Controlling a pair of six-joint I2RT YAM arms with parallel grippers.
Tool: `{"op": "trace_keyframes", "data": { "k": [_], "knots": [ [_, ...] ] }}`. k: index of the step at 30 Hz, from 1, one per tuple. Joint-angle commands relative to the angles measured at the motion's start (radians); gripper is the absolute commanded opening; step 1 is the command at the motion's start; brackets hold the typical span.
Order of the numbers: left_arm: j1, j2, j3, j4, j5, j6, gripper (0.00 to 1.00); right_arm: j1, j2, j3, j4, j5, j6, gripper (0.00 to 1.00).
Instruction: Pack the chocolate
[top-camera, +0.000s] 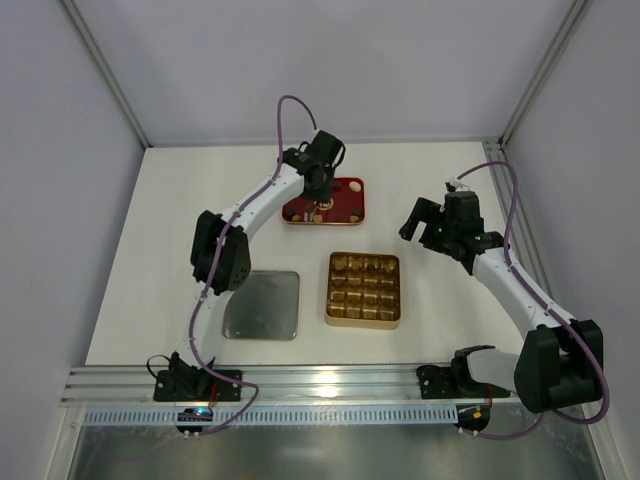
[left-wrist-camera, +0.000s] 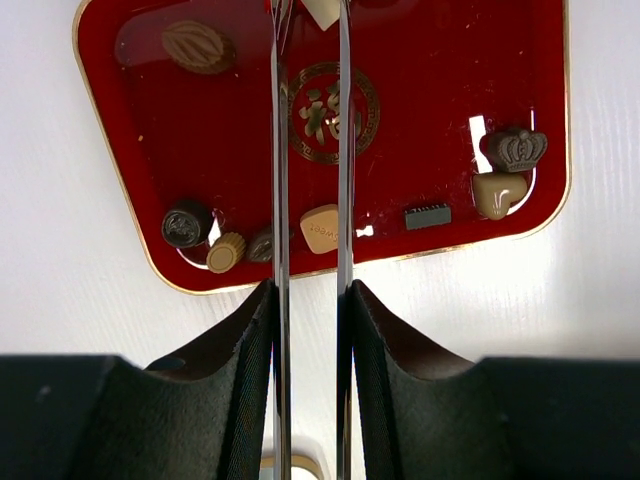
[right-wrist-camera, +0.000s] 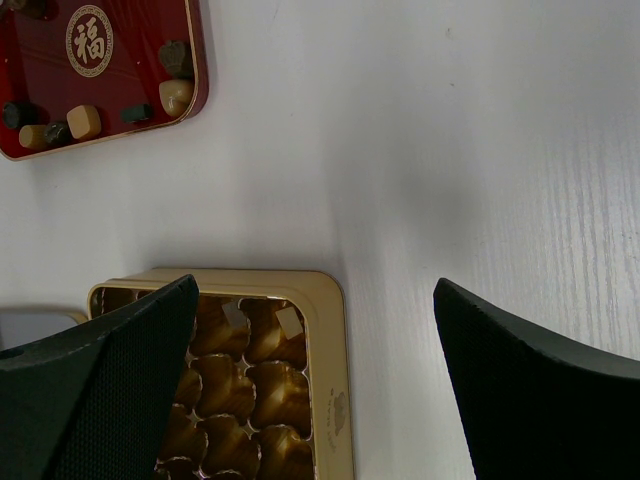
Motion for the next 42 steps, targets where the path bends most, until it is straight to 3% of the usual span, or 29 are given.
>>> {"op": "trace_keyframes", "data": {
  "k": [1,42],
  "knots": [
    [0.002,-0.078,-0.022,0.012,0.015,-0.011,0.33,0.006,-0.014,0.006,0.027,-0.002,-0.009,1.00],
    [-0.012,-0.044,-0.005,-0.020,0.063,-0.014,0.35,0.006,-0.053,-0.005,0.004,0.012,-0.010,1.00]
  ]
}}
